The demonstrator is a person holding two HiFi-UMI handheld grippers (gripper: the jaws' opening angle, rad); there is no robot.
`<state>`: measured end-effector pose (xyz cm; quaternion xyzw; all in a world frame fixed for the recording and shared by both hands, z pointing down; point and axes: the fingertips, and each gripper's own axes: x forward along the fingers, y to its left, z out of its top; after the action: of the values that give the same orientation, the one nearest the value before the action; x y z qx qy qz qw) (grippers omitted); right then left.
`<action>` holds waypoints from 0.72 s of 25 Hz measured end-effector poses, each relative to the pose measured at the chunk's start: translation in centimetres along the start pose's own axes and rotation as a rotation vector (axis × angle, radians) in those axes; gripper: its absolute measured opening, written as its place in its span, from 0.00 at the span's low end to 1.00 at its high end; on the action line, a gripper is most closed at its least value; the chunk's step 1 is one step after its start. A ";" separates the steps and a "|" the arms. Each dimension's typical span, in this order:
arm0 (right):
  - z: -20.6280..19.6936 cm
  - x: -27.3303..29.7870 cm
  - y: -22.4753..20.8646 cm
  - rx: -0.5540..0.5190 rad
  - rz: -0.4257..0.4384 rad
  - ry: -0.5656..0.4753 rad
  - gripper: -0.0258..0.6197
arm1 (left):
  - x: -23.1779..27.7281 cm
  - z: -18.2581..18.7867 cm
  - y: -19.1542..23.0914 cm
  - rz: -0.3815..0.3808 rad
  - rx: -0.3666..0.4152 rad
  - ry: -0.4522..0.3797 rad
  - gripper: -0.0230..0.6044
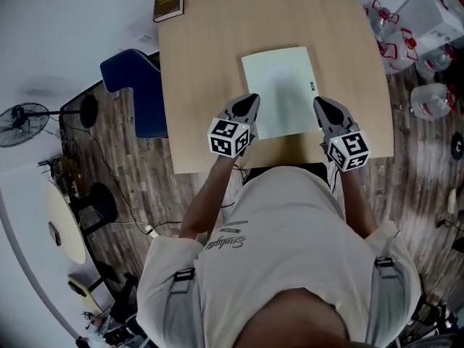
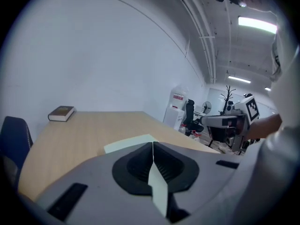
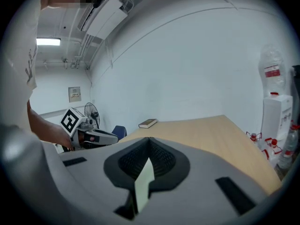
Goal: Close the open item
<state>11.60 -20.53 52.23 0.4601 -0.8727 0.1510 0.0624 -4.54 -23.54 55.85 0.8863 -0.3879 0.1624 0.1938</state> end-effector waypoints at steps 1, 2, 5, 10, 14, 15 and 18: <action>0.5 0.3 0.5 -0.002 0.006 -0.003 0.03 | -0.8 0.4 0.3 0.013 0.022 -0.007 0.06; 1.0 0.6 1.0 -0.011 0.013 -0.003 0.03 | -1.7 0.8 0.6 0.025 0.049 -0.014 0.06; 2.4 1.8 2.3 -0.062 0.015 0.021 0.03 | -3.8 2.4 1.0 0.048 0.142 -0.033 0.06; 5.4 2.9 4.3 -0.112 0.055 0.005 0.03 | -6.4 6.4 0.8 0.067 0.195 -0.123 0.06; 7.4 3.8 5.5 -0.171 0.083 0.020 0.03 | -8.1 9.1 1.3 0.091 0.173 -0.190 0.06; 7.9 3.9 5.5 -0.180 0.081 0.024 0.03 | -8.4 9.6 1.5 0.090 0.157 -0.201 0.06; 9.8 4.1 5.6 -0.209 0.076 0.015 0.03 | -9.1 11.2 2.1 0.101 0.145 -0.230 0.06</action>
<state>4.99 -23.94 42.86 0.4167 -0.8999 0.0649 0.1106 -10.48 -24.44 42.53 0.8902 -0.4387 0.0967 0.0752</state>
